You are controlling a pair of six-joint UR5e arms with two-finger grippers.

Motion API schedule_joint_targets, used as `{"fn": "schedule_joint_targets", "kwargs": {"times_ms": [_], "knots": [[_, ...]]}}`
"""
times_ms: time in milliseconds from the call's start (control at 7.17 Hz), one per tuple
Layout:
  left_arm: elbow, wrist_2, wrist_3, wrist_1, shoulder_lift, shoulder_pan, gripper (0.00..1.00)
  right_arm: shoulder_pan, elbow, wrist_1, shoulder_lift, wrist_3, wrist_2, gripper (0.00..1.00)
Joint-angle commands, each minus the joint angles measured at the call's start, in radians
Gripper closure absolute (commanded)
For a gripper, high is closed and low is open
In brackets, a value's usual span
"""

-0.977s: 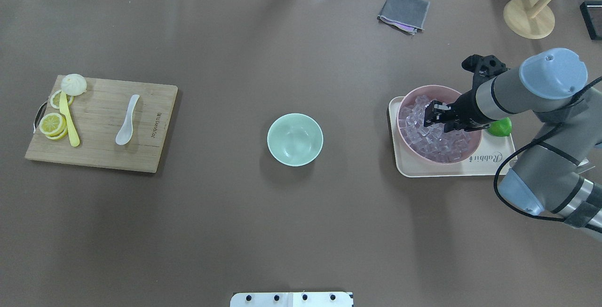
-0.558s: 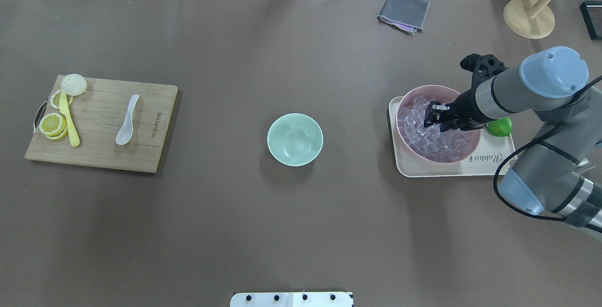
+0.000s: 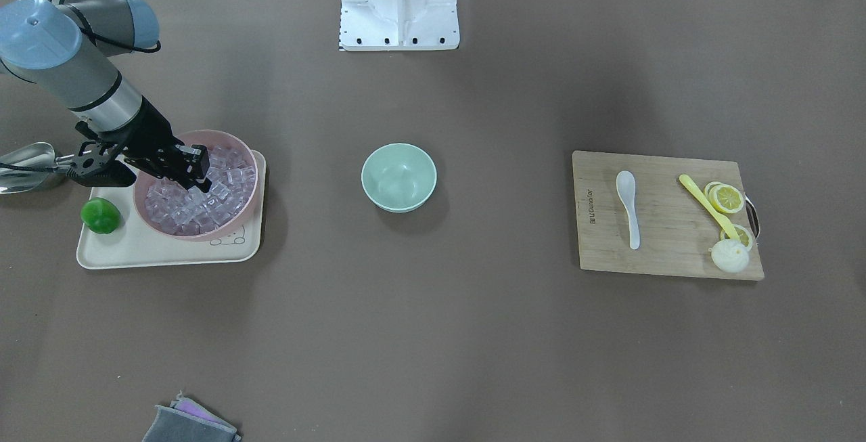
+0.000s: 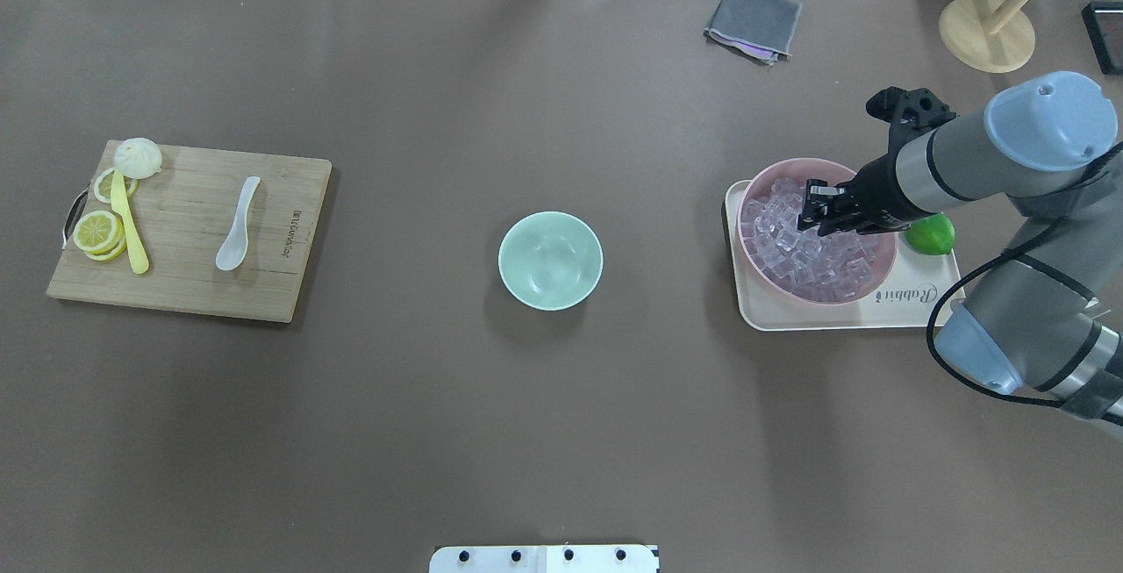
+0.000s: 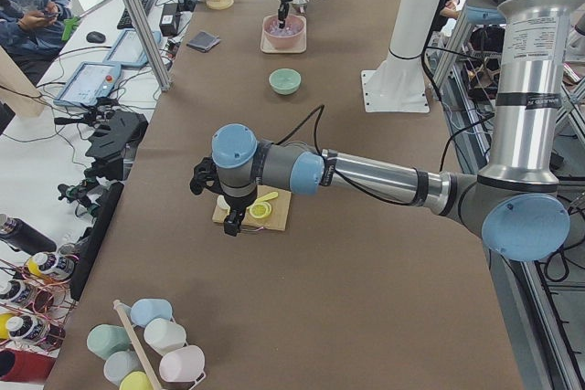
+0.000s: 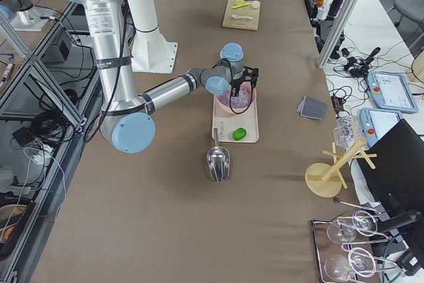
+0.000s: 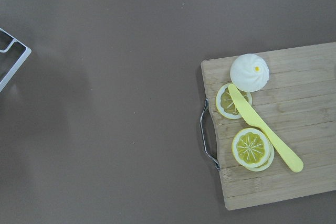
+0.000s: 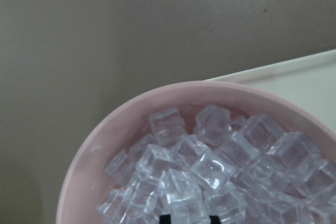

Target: Put spoon and ice into bowl

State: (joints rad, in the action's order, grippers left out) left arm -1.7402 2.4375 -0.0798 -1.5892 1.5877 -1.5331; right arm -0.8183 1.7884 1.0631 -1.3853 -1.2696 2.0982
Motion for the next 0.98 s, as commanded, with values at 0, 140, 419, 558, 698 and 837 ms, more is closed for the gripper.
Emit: {"fn": "schedule_joint_targets", "kwargs": {"times_ms": [0, 140, 419, 558, 698, 837], "knots": [[-0.001, 0.0, 0.002, 0.0, 0.0, 0.001, 0.02, -0.004, 0.085, 0.111, 0.047, -0.014, 0.003, 1.0], [-0.001, 0.0, 0.088, -0.002, 0.017, 0.036, 0.02, 0.019, 0.15, 0.264, 0.134, -0.055, -0.027, 1.0], [0.002, -0.015, 0.455, -0.14, 0.086, 0.205, 0.02, 0.205, 0.134, 0.345, 0.291, -0.178, -0.224, 1.0], [0.002, -0.055, 0.562, -0.206, 0.093, 0.296, 0.02, 0.258, 0.07, 0.344, 0.366, -0.245, -0.265, 1.0], [0.005, -0.145, 0.697, -0.24, 0.13, 0.389, 0.02, 0.312, -0.005, 0.341, 0.435, -0.26, -0.364, 1.0], [0.03, -0.199, 0.736, -0.242, 0.168, 0.465, 0.02, 0.342, -0.062, 0.331, 0.472, -0.289, -0.394, 1.0]]}}
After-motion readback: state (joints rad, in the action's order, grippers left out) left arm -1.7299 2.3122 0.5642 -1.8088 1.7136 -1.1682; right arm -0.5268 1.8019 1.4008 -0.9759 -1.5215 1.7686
